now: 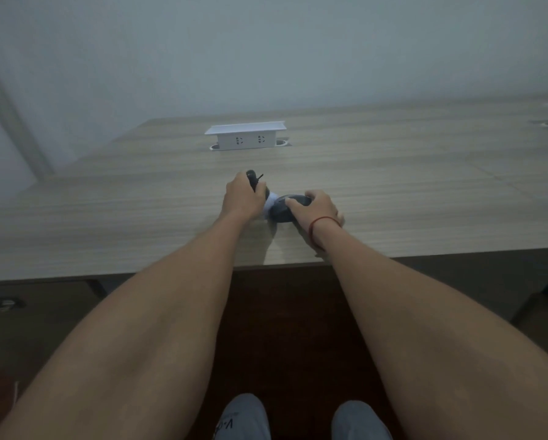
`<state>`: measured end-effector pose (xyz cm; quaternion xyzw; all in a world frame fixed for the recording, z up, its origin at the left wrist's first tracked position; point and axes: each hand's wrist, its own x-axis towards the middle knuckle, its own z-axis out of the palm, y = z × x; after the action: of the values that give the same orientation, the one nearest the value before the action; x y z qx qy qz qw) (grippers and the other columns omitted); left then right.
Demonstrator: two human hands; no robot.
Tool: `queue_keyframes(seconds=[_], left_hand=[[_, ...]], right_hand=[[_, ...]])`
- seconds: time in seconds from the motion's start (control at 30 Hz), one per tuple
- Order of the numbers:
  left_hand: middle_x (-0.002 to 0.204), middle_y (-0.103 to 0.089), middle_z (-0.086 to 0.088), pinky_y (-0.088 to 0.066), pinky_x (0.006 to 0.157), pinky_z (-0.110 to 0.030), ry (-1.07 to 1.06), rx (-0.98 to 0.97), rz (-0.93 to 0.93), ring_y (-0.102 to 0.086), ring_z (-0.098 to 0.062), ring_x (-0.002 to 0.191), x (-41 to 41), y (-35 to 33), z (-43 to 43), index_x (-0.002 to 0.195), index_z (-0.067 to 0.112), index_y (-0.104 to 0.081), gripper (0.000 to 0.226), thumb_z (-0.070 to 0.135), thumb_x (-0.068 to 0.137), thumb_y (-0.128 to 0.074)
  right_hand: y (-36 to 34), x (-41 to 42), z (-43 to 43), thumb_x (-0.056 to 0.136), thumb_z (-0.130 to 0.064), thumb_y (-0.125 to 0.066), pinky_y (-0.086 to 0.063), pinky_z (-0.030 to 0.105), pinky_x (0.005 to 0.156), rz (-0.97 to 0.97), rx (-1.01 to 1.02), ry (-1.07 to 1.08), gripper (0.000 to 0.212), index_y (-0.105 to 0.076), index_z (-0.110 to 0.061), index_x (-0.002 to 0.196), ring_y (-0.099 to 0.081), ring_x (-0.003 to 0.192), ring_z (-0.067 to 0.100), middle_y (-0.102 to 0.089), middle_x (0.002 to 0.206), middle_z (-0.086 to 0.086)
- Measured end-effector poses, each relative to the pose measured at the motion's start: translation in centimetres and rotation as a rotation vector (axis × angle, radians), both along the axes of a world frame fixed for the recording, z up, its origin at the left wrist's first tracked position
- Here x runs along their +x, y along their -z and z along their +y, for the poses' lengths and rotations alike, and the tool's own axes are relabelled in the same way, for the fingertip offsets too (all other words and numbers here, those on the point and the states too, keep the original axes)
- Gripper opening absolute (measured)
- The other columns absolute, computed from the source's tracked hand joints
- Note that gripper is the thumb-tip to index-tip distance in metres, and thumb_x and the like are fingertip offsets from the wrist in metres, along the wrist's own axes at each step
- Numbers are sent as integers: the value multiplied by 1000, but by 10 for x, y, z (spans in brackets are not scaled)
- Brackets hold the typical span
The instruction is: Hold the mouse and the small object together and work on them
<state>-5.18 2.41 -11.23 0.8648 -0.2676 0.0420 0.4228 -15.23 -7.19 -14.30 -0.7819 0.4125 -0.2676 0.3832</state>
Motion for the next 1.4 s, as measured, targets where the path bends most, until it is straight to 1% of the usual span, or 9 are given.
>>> queue_keyframes(seconds=[0.2,0.43,0.67,0.77,0.87,1.0,1.13,1.27,1.4], left_hand=[[120,-58,-22,-47,85,-40,-11,94,-5,-58,-36,104,-3,3,3,117,-1,-52,38,30,95,-51],[120,-60,-19,-41,78,-30,11,-88,76,-57,-27,97,-5,7,4,119,0,-53,39,31,95,-52],[113,-64,-22,-45,80,-32,45,-95,76,-61,-34,102,1,-3,6,113,-3,-60,40,31,93,-57],[120,-61,-20,-47,90,-38,25,81,35,-58,-34,106,-3,-1,5,119,1,-54,39,32,95,-54],[123,-58,-20,-45,95,-42,-17,126,0,-56,-37,112,-2,0,7,121,2,-51,39,33,96,-51],[107,-59,-14,-42,78,-31,63,-47,20,-58,-32,103,-9,5,6,113,1,-54,35,31,95,-53],[116,-60,-19,-48,94,-43,63,98,-4,-57,-36,107,-6,7,8,116,1,-53,37,32,95,-52],[112,-62,-18,-43,78,-32,98,-112,5,-58,-29,97,-10,-3,0,112,0,-56,37,32,94,-54],[116,-61,-19,-48,86,-39,86,88,-42,-58,-34,102,-8,-2,-1,115,2,-54,38,34,94,-54]], right_hand=[[-2,-3,-2,77,-53,-58,-27,42,109,-3,20,-56,57,-51,-28,128,-43,122,26,-55,129,3],[2,1,6,57,-73,-68,-35,43,103,76,-76,18,98,-40,-21,135,-40,124,27,-46,134,7],[5,0,1,64,-56,-73,-26,46,109,-52,37,-34,78,-43,-28,130,-40,120,25,-54,124,3],[6,-1,2,67,-51,-71,-24,47,110,-66,43,-49,73,-43,-28,130,-39,122,25,-54,125,3],[3,0,0,65,-54,-68,-26,45,109,-27,-3,-56,75,-44,-27,131,-39,123,25,-51,130,2],[6,4,3,57,-73,-66,-31,44,106,107,-132,-38,96,-39,-28,137,-38,123,26,-43,132,6],[6,4,1,54,-75,-66,-28,46,107,179,-171,-90,105,-32,-27,141,-37,126,26,-42,137,6],[9,4,3,59,-69,-68,-25,50,108,148,-191,-108,100,-33,-23,140,-43,123,24,-48,136,2],[9,4,4,63,-67,-67,-22,49,110,151,-224,-108,95,-34,-21,139,-42,125,25,-46,138,4]])
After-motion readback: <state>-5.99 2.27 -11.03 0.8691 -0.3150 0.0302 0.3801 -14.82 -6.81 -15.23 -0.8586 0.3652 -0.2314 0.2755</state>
